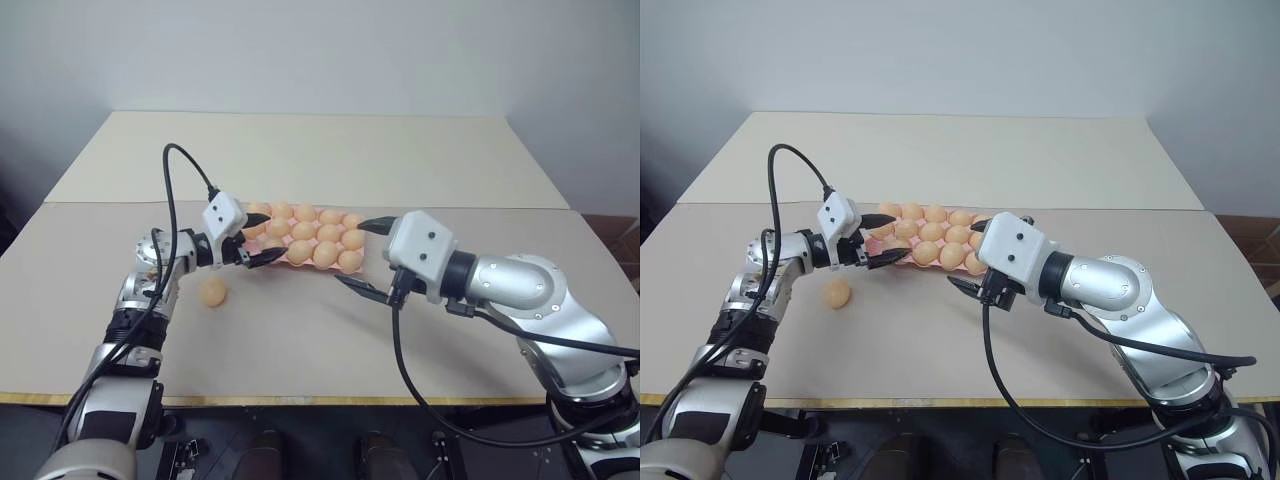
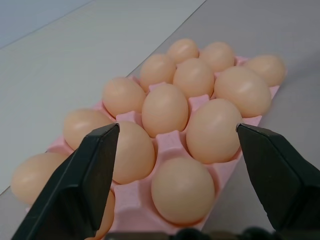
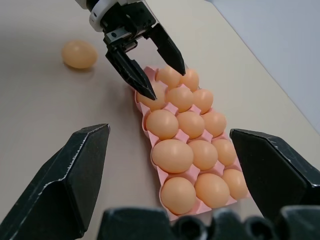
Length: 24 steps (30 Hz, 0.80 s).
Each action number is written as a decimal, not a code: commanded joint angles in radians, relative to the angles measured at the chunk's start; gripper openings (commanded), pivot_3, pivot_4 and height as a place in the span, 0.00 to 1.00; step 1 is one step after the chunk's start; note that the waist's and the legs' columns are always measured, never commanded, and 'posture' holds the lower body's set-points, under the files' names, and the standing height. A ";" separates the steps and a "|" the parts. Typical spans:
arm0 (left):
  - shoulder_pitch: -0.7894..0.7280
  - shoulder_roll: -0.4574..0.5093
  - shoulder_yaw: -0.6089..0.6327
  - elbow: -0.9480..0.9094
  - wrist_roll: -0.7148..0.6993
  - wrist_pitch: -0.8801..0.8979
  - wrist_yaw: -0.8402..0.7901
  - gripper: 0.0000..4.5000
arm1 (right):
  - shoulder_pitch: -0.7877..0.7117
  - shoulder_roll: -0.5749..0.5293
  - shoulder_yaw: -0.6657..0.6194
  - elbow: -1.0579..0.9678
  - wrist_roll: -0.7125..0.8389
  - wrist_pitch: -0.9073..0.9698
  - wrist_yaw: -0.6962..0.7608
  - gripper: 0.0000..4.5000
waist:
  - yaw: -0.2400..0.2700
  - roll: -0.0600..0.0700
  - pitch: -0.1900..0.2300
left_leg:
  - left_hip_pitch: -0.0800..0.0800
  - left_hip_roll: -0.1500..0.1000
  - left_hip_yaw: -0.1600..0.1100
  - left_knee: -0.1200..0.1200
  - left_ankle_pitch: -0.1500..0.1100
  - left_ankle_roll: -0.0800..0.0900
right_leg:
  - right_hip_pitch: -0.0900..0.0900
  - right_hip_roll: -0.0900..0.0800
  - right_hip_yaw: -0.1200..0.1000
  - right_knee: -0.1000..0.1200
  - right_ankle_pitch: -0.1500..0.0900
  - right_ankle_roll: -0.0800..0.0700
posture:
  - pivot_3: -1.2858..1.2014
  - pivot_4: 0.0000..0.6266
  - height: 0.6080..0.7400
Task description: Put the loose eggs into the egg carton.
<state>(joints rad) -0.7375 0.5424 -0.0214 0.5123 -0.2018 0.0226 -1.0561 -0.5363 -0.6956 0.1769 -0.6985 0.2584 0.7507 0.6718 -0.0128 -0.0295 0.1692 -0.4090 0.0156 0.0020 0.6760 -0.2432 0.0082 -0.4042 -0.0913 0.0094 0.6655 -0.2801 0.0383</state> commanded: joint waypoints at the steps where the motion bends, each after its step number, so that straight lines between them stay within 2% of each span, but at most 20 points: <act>1: -0.010 0.020 0.044 -0.065 -0.046 -0.007 -0.024 0.87 | -0.007 -0.007 -0.027 -0.024 0.001 -0.014 -0.001 1.00 | 0.000 0.000 0.000 | 0.000 0.000 0.000 0.000 0.000 0.000 | 0.000 0.000 0.000 0.000 0.000 0.000 | 0.52 0.24 1.00; 5: 0.014 0.074 0.073 -0.148 -0.071 0.038 -0.043 0.87 | -0.014 -0.010 -0.029 -0.014 -0.001 -0.023 0.008 1.00 | -0.003 0.000 0.000 | 0.000 0.000 0.000 0.000 0.000 0.000 | 0.000 0.000 0.000 0.000 0.000 0.000 | 0.52 0.24 1.00; 8: 0.081 0.173 0.116 -0.276 -0.123 0.121 -0.091 0.87 | -0.022 -0.015 -0.036 -0.009 0.010 -0.029 0.024 1.00 | -0.008 0.000 0.000 | 0.000 0.001 0.000 0.000 0.000 0.000 | 0.000 0.001 0.001 0.000 0.000 0.000 | 0.52 0.24 1.00; 12: 0.227 0.321 0.194 -0.432 -0.173 0.199 -0.138 0.87 | -0.020 -0.027 -0.074 -0.011 0.053 -0.031 0.069 1.00 | -0.010 0.000 0.000 | 0.001 0.002 0.000 -0.001 0.000 0.000 | 0.000 0.001 0.001 0.000 0.000 0.000 | 0.52 0.24 1.00; 16: 0.440 0.432 0.367 -0.557 -0.250 0.262 -0.186 0.87 | -0.002 -0.054 -0.118 -0.013 0.103 -0.050 0.126 1.00 | -0.005 0.001 0.000 | 0.002 0.002 0.001 -0.001 0.000 0.000 | 0.000 0.001 0.001 -0.001 0.000 0.000 | 0.52 0.24 1.00; 21: 0.750 0.453 0.650 -0.662 -0.346 0.355 -0.234 0.87 | 0.027 -0.092 -0.133 -0.011 0.125 -0.109 0.188 1.00 | -0.004 0.001 0.001 | 0.002 0.004 0.001 -0.002 -0.001 0.001 | 0.001 0.000 0.001 -0.001 0.000 0.000 | 0.52 0.24 1.00; 24: 0.892 0.431 0.744 -0.723 -0.361 0.378 -0.235 0.87 | 0.034 -0.097 -0.131 -0.002 0.125 -0.131 0.197 1.00 | -0.001 0.001 0.001 | 0.003 0.004 0.001 -0.002 -0.001 0.001 | 0.002 0.000 0.001 -0.001 0.000 0.000 | 0.52 0.24 1.00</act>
<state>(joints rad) 0.1382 0.9777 0.6602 -0.1571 -0.5362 0.3917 -1.2861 -0.4940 -0.7861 0.0689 -0.6836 0.3755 0.6552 0.8637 -0.0138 -0.0285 0.1697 -0.4054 0.0193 0.0029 0.6742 -0.2438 0.0088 -0.4022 -0.0922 0.0100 0.6647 -0.2803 0.0382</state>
